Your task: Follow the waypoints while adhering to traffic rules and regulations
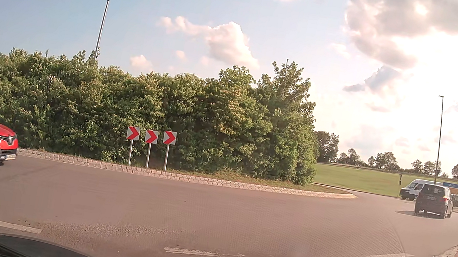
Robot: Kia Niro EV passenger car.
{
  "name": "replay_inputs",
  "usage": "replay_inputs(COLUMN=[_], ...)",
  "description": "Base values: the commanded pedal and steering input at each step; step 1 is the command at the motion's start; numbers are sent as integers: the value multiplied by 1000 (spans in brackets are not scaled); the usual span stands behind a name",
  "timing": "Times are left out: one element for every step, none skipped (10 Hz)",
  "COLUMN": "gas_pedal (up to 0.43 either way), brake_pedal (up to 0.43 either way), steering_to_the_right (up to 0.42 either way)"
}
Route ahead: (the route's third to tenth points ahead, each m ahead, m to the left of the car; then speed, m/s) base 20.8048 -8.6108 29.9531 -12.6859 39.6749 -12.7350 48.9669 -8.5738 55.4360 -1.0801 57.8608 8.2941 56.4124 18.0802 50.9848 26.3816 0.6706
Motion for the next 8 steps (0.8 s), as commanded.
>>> replay_inputs(gas_pedal=[177,299,319,311,287,268,268,268], brake_pedal=[18,12,18,18,18,12,12,18], steering_to_the_right=[82,86,90,96,111,131,147,175])
